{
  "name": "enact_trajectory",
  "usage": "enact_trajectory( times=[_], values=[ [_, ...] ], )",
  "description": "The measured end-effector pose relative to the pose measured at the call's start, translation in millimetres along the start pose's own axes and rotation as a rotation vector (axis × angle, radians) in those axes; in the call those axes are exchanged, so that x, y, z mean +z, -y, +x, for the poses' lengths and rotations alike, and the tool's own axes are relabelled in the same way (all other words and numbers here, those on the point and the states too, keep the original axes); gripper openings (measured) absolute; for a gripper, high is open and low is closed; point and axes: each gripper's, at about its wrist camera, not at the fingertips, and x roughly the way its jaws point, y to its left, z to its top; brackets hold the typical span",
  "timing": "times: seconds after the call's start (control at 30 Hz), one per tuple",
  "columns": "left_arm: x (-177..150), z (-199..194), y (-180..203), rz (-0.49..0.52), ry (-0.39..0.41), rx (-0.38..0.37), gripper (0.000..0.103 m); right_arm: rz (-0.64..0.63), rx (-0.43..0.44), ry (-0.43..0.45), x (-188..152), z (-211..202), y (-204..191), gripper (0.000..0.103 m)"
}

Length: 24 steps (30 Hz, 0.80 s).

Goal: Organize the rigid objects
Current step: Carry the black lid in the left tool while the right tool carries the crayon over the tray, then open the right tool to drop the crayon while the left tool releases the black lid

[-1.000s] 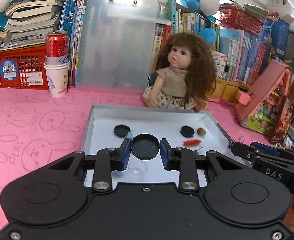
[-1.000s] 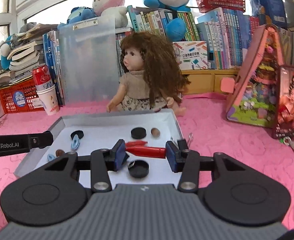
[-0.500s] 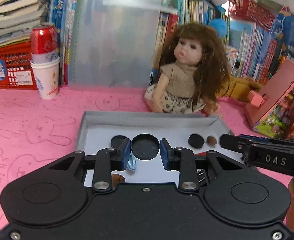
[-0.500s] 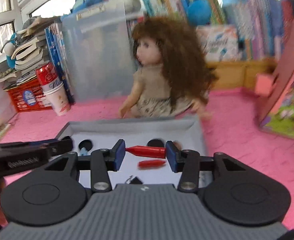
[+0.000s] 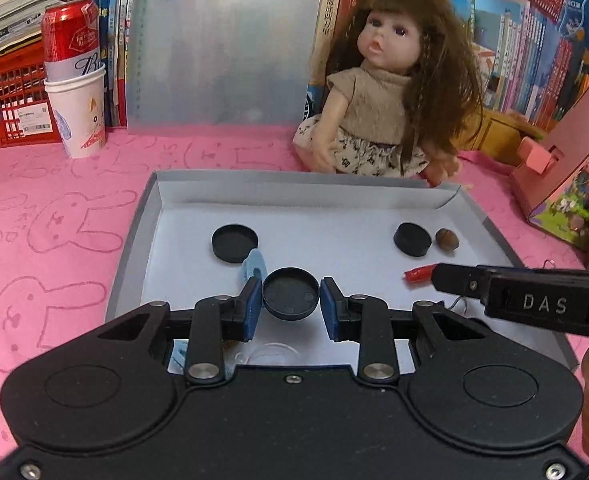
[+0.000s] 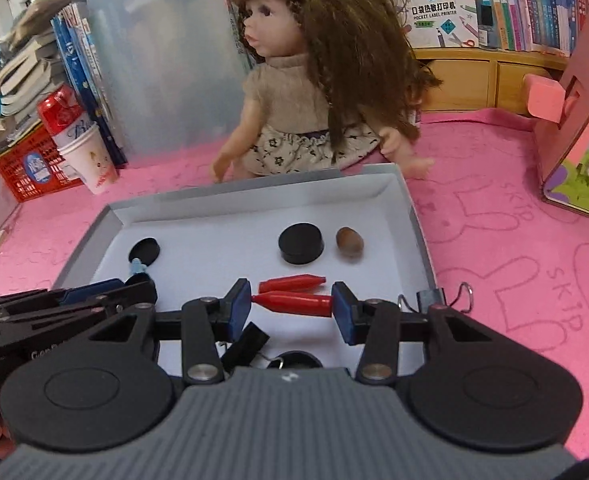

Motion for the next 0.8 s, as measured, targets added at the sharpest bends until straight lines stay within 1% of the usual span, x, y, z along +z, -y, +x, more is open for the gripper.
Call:
enact_trajectory(
  times=[0.23,0.63,0.73,0.8],
  values=[
    [-1.0,0.4,-0.1,0.017,0.002,0.018,0.030,-0.014,-0.006,0.011,-0.2,0.6,-4.8,0.053],
    [-2.7,-4.7,3.3,0.043,0.016,0.019,0.030,-0.042,-0.016,0.023,-1.9,-1.6,-9.6,0.053],
    [-2.6,-6.3,4.2,0.046,0.018,0.010,0.030,-0.045,-0.019,0.025,-2.8,-1.7,-10.3,0.062],
    [-2.7,-7.8,4.8,0.051,0.022,0.009,0.032,-0.044,-0.017,0.028,-3.3,-2.6,-9.9,0.063]
  ],
)
